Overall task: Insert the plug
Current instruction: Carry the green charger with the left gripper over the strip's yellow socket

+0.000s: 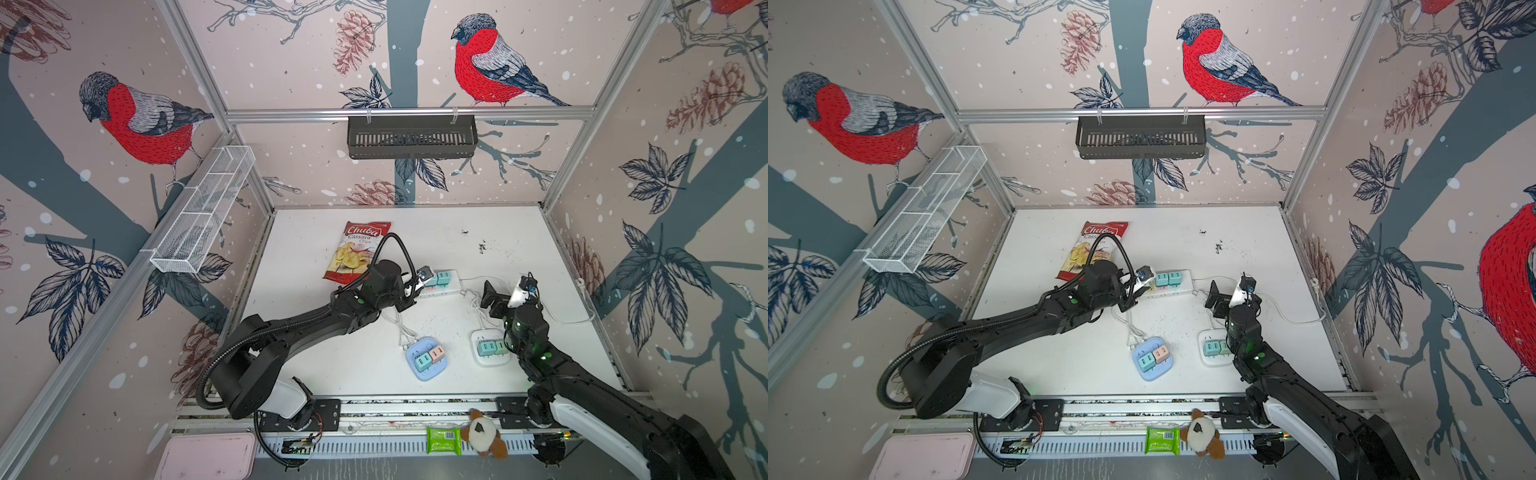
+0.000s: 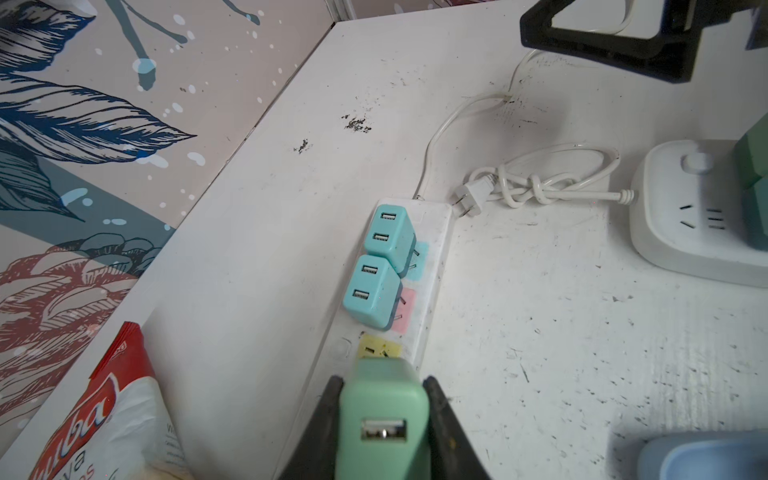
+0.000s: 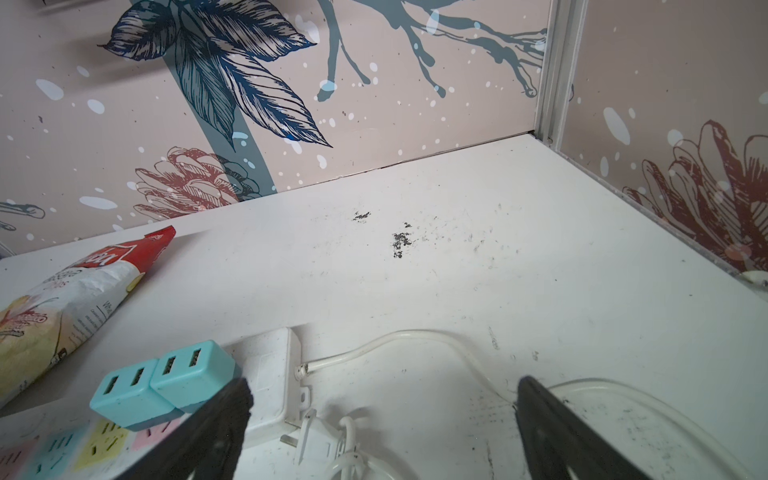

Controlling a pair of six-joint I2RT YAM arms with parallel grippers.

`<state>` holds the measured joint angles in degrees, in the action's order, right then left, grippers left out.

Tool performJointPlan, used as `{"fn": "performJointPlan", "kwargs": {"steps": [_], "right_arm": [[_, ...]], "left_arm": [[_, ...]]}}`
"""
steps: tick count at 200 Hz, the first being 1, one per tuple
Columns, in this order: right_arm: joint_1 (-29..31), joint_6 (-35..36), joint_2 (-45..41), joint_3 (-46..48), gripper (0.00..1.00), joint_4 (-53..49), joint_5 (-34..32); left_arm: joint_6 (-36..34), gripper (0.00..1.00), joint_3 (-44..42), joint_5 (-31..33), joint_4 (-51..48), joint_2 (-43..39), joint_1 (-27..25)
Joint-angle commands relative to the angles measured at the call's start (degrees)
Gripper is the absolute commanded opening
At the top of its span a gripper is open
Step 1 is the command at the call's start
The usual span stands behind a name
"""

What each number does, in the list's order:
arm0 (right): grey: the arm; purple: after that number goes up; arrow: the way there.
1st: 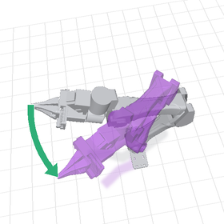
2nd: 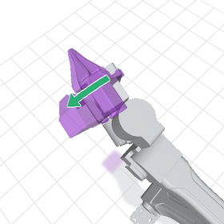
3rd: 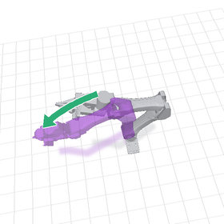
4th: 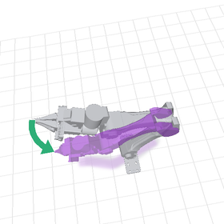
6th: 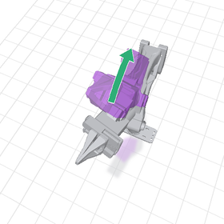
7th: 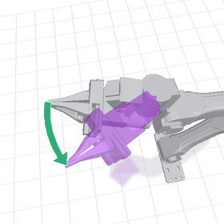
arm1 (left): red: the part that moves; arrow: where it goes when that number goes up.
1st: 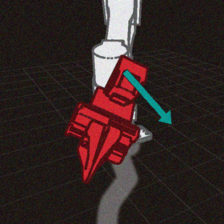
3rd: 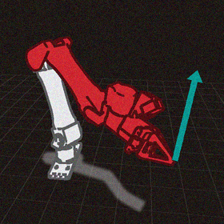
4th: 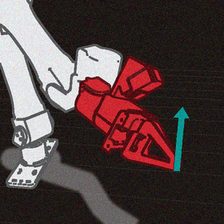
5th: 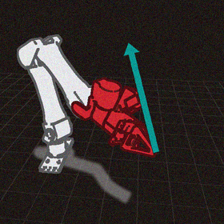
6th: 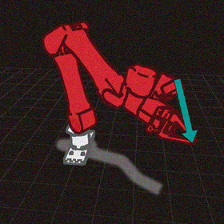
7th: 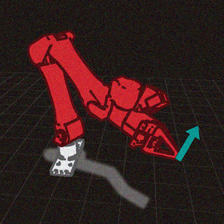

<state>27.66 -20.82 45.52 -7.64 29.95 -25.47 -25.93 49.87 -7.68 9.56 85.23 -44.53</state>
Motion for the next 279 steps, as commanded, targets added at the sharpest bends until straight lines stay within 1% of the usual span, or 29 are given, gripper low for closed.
{"fn": "performJointPlan", "kwargs": {"steps": [1,21,30,39,99,144,176,208,234,263,279], "right_arm": [[-0.8,-1.3,-0.1,0.0,0.99,0.1,2.2],[-1.5,-1.6,-0.5,0.2,0.99,0.2,3.0],[-1.8,-1.7,-0.7,0.4,0.99,0.2,3.2],[-2.1,-1.8,-0.9,0.4,0.99,0.2,3.4],[-3.3,-3.5,-1.4,0.6,1.0,-0.7,4.1],[-4.6,-4.2,-0.7,0.2,1.0,-1.2,5.0],[-4.8,-4.5,-1.1,0.3,0.99,-1.3,5.2],[-5.3,-4.5,-1.1,0.4,0.99,-1.3,5.6],[-5.5,-4.6,-0.9,0.3,0.99,-1.3,5.9],[-5.7,-4.6,-0.4,0.0,1.0,-1.2,6.2],[-5.8,-4.6,-0.4,0.0,1.0,-1.3,6.4]], "left_arm": [[-2.8,0.0,3.7,-2.6,-5.6,2.5,0.1],[-4.4,0.0,6.8,-2.6,-7.5,4.7,0.1],[-4.9,0.0,6.9,-2.4,-8.1,5.6,0.1],[-5.4,0.0,9.3,-2.3,-8.8,6.6,0.1],[-9.2,0.0,14.2,-2.1,-11.5,12.7,0.2],[-11.8,0.0,17.4,-5.1,-13.4,16.4,0.6],[-12.2,0.0,20.1,-5.3,-14.5,18.7,1.2],[-12.5,0.0,19.1,-6.1,-14.0,17.7,2.8],[-13.7,0.0,15.9,-6.4,-12.1,13.7,3.3],[-14.5,0.0,12.6,-8.4,-9.4,9.0,3.5],[-15.1,0.0,11.9,-7.9,-8.9,7.7,3.8]]}}
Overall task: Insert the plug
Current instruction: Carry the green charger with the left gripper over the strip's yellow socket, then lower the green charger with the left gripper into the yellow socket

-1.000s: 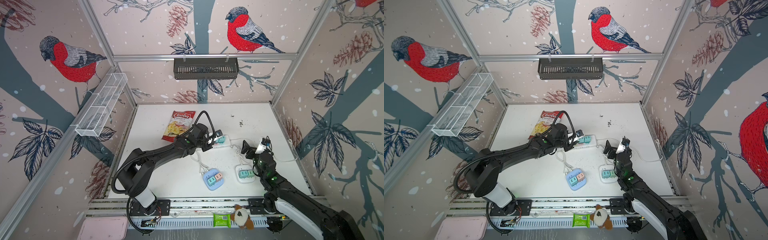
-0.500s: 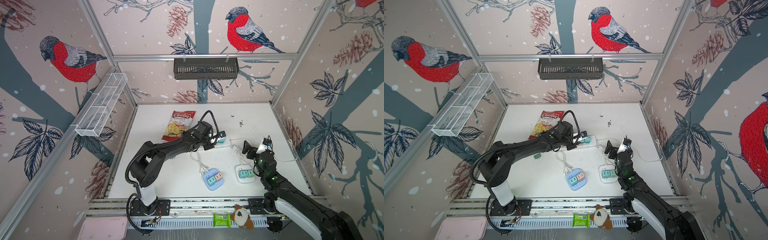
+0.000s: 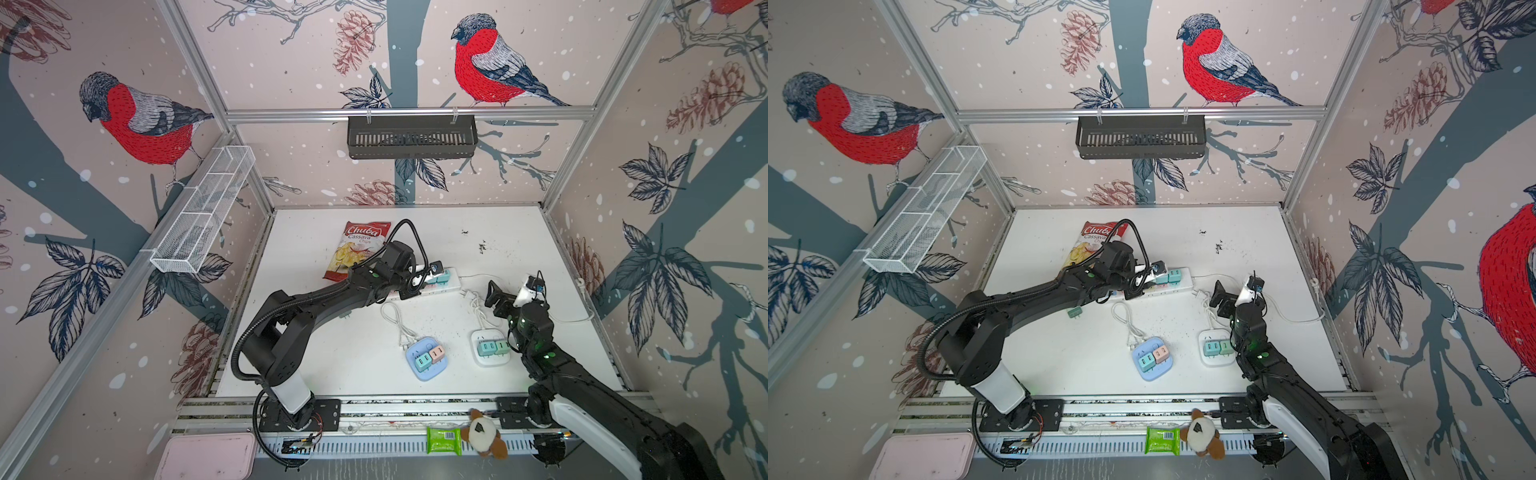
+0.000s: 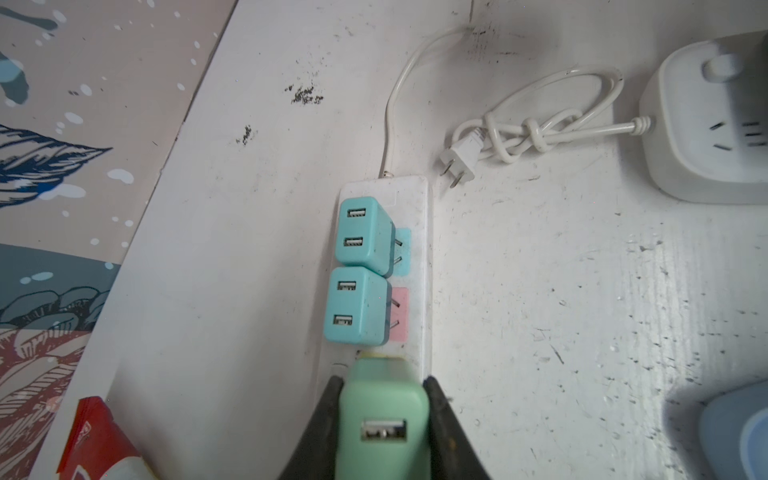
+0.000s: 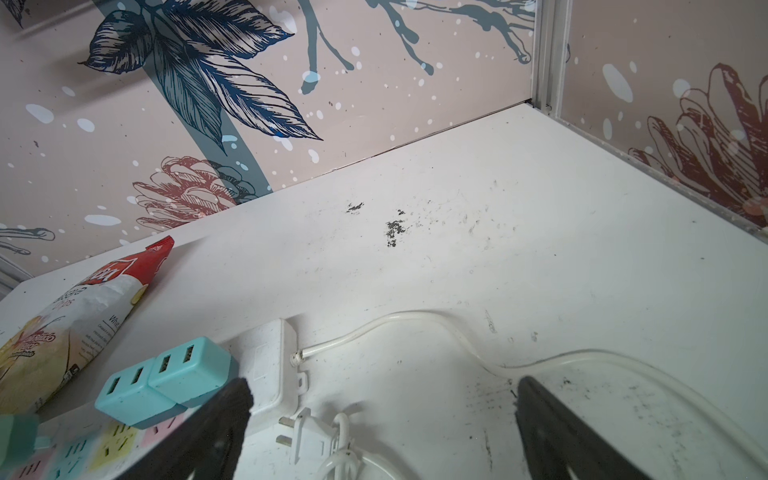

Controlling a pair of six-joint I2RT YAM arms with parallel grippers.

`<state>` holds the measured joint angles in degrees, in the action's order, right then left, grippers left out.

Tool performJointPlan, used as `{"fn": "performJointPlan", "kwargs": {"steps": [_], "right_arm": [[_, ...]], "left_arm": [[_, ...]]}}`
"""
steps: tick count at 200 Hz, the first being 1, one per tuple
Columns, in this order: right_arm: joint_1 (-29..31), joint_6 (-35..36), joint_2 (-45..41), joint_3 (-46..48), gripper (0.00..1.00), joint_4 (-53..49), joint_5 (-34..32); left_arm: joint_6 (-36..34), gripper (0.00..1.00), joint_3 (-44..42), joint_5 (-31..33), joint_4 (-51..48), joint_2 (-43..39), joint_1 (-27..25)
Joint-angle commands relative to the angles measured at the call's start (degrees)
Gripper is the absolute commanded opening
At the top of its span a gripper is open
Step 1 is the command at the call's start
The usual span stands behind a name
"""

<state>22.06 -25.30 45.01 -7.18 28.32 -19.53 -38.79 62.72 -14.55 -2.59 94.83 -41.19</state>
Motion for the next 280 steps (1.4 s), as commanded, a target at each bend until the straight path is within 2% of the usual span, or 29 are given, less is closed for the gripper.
{"fn": "performJointPlan", "kwargs": {"steps": [1,60,168,280], "right_arm": [[-0.2,-0.2,0.1,-0.4,1.0,0.3,0.5],[-0.3,-0.1,0.3,-0.4,0.99,0.4,0.9],[-0.3,-0.3,1.6,-1.0,1.0,0.3,1.2],[-0.3,-0.3,3.0,-1.7,1.0,0.2,1.4]], "left_arm": [[-2.2,0.0,-1.0,-1.0,3.3,-1.9,0.5],[-4.2,0.0,-1.3,2.4,2.5,-1.3,2.9],[-5.9,0.0,-0.6,-3.7,2.5,3.6,4.9],[-8.1,0.0,2.7,-3.8,-1.1,7.3,5.0]]}}
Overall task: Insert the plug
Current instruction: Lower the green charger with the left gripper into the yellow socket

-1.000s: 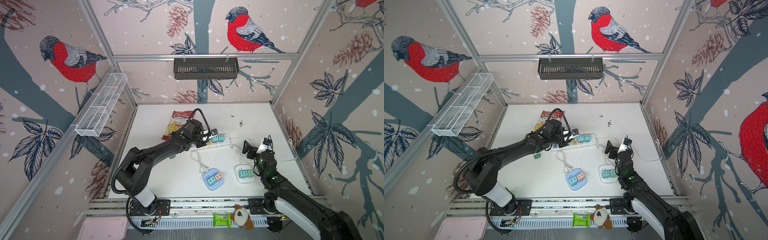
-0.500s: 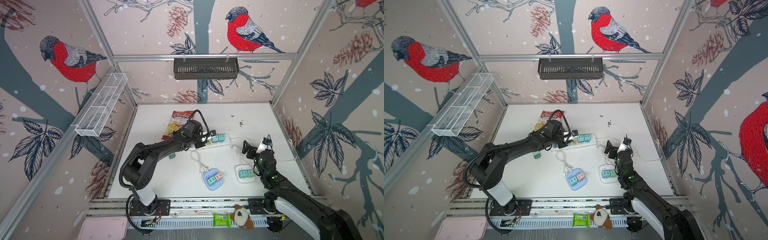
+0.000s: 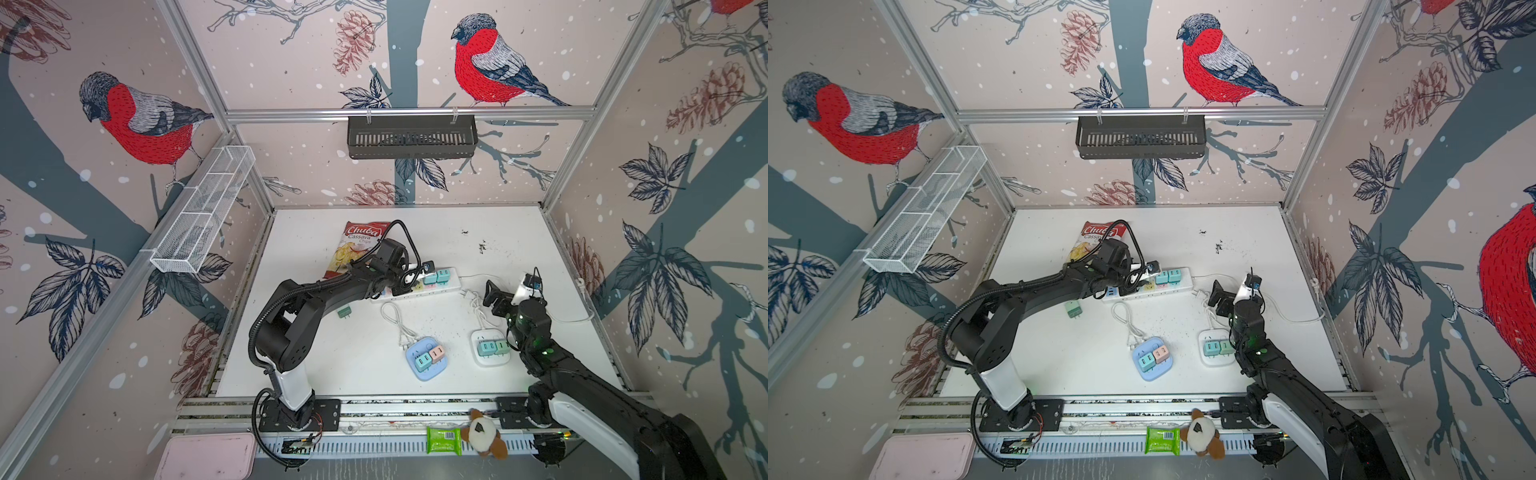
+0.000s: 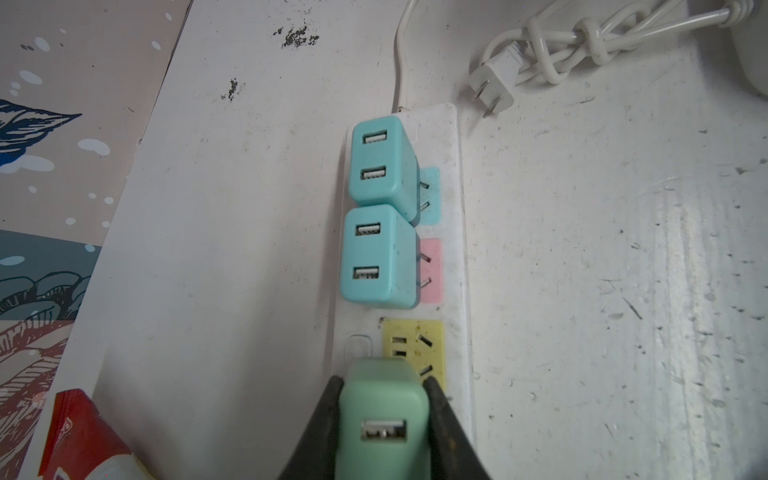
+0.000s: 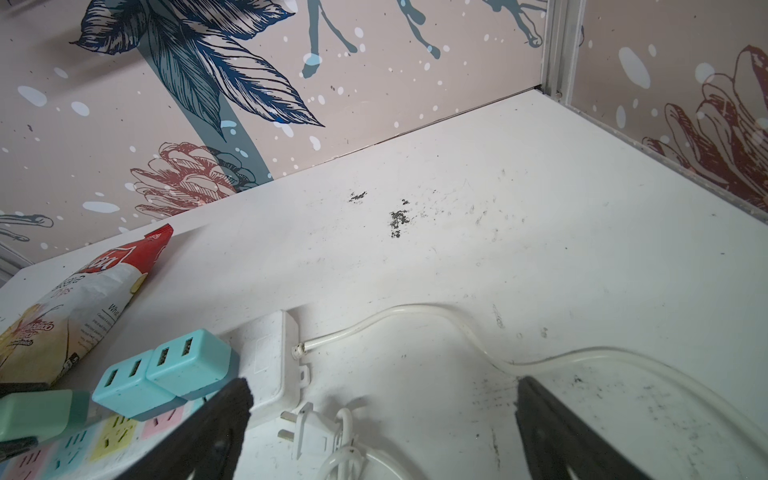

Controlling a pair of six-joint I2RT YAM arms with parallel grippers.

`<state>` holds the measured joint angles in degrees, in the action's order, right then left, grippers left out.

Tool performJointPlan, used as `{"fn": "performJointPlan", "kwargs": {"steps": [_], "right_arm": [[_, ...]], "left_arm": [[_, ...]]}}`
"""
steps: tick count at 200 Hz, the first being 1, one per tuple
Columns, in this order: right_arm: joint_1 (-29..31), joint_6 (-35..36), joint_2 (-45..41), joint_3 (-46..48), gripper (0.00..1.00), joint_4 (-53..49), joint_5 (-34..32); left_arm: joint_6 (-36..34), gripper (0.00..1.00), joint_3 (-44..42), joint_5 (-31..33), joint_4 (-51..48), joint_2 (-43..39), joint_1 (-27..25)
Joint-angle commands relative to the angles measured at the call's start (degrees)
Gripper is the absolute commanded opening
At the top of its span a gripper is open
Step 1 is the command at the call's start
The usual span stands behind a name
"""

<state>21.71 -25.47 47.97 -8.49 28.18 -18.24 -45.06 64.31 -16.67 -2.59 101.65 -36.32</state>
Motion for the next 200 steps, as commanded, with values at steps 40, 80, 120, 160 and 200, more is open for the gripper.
{"fn": "performJointPlan", "kwargs": {"steps": [40,80,120,160,200], "right_arm": [[0.1,-0.2,0.4,-0.5,0.99,0.2,0.0],[0.0,-0.2,0.6,-0.6,0.99,0.2,0.0],[0.1,-0.2,0.8,-0.7,1.0,0.2,0.1],[0.1,-0.2,0.9,-0.8,0.99,0.2,0.1],[0.1,-0.2,1.0,-0.8,1.0,0.2,0.1]], "left_arm": [[-2.4,0.0,2.2,-2.2,-1.7,1.8,0.2],[-2.7,0.0,3.4,-5.0,-2.6,3.2,0.2],[-3.0,0.0,5.0,-5.9,-3.8,4.8,0.2],[-3.7,0.0,6.0,-4.8,-4.9,6.4,0.2],[-4.7,0.0,7.2,-4.3,-7.1,8.2,0.8]]}}
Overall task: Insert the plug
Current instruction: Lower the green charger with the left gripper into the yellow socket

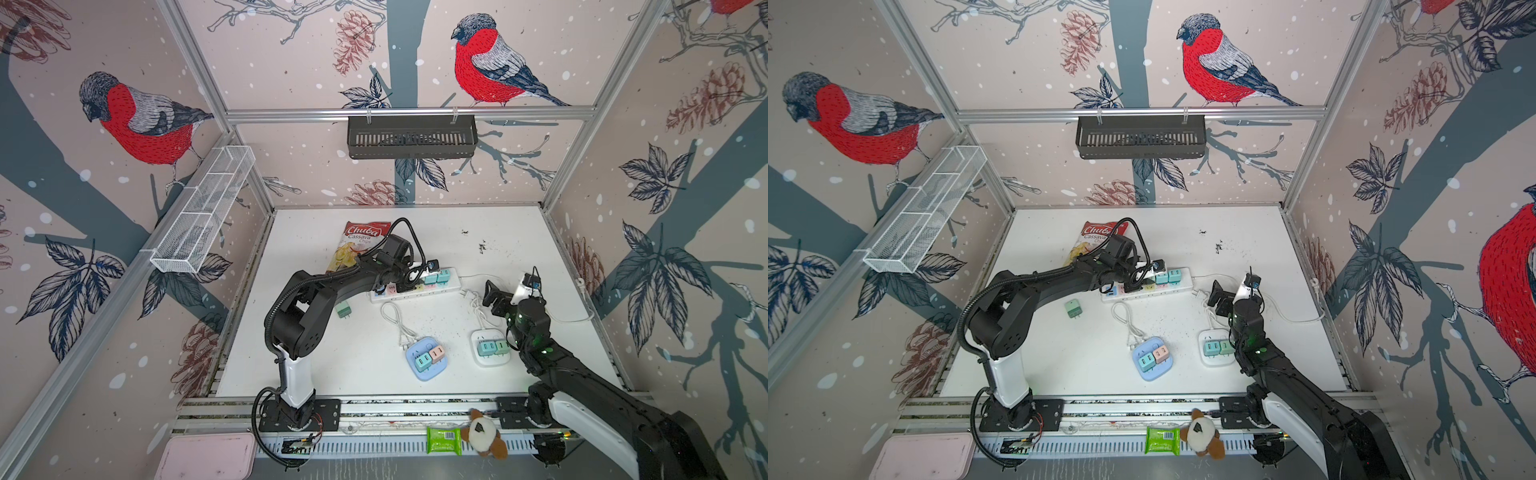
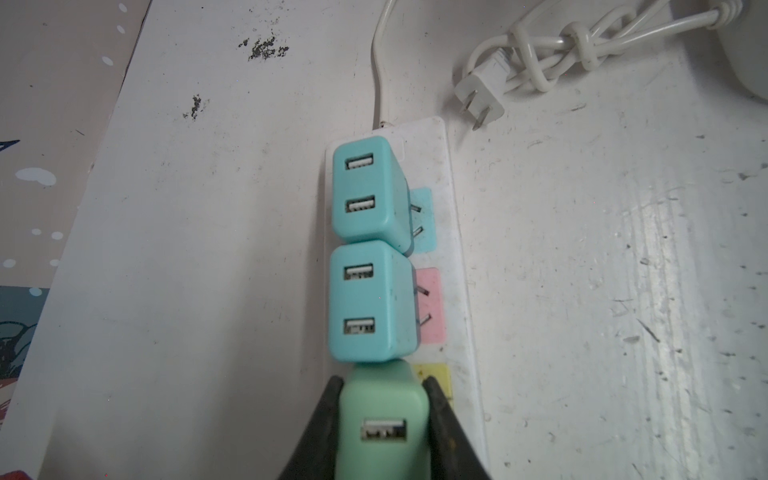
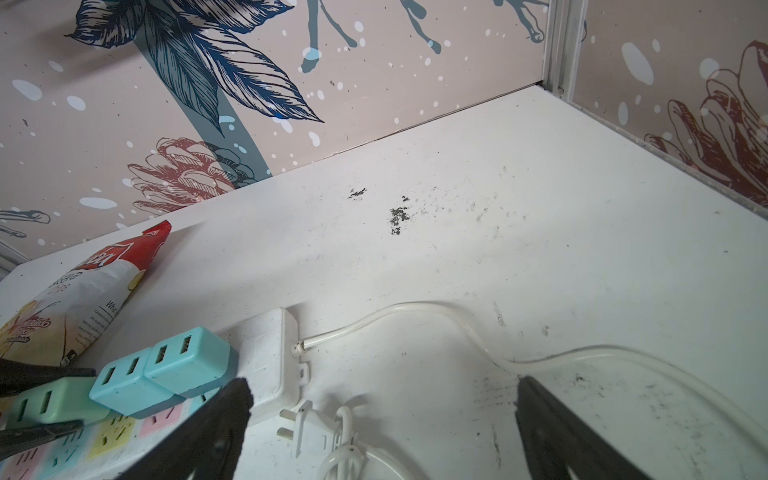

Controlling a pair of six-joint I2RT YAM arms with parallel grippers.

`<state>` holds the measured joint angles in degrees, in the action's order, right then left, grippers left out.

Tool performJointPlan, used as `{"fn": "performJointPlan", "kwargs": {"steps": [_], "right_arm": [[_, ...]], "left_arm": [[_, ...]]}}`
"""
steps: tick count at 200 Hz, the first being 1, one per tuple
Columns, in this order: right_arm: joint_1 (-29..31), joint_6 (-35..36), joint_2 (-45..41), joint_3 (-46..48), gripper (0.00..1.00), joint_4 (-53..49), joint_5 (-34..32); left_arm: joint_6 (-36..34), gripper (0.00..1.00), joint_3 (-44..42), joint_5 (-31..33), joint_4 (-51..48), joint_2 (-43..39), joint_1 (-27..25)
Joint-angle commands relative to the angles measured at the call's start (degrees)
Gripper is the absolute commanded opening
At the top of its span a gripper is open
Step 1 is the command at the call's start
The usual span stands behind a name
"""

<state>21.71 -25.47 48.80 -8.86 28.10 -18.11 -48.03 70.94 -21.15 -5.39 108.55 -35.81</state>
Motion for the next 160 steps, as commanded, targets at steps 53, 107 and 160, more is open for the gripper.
{"fn": "performJointPlan", "kwargs": {"steps": [53,107,160], "right_arm": [[0.0,-0.3,0.3,-0.5,0.99,0.2,-0.1],[0.1,-0.2,0.4,-0.6,0.99,0.2,0.0],[0.1,-0.2,0.4,-0.6,0.99,0.2,0.0]], "left_arm": [[-2.2,0.0,2.8,-2.8,-8.3,2.9,0.8],[-2.3,0.0,3.2,-4.0,-9.4,2.2,0.8],[-2.2,0.0,3.5,-4.7,-10.3,2.3,0.8]]}}
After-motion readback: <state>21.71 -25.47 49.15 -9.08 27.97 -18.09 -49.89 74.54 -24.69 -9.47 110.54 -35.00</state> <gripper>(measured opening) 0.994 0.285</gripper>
